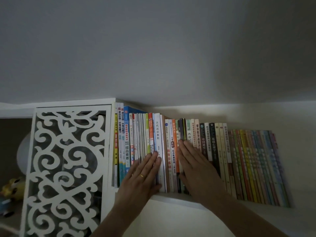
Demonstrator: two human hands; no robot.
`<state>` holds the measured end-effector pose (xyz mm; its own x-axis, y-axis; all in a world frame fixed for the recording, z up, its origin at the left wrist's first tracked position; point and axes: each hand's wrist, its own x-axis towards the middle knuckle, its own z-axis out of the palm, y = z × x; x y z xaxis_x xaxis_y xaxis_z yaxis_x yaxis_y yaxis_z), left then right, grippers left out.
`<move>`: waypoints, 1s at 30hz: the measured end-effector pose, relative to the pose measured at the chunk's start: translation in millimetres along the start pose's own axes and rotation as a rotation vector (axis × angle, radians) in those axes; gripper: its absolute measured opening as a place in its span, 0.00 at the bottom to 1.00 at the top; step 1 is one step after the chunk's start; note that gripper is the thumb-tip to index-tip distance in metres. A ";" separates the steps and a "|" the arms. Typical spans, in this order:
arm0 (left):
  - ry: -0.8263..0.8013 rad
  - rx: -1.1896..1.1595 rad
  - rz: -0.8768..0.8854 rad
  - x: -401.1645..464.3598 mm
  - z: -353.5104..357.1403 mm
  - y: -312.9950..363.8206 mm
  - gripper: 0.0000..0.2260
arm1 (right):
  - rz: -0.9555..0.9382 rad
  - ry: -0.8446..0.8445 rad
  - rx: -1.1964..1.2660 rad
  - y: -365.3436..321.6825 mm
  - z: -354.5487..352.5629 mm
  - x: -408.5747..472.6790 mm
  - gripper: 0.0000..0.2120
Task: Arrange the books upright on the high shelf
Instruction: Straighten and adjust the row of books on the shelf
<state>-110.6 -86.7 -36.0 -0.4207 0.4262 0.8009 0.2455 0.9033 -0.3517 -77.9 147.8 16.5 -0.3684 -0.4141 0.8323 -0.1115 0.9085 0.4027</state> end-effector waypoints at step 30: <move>0.195 -0.273 -0.155 -16.4 27.6 -61.7 0.31 | -0.295 0.016 0.042 -59.3 45.9 26.0 0.34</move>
<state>-142.9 -148.0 -40.8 -0.3033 0.2446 0.9210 0.4272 0.8988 -0.0981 -123.2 85.7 -3.3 -0.2994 -0.6611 0.6879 -0.2497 0.7502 0.6122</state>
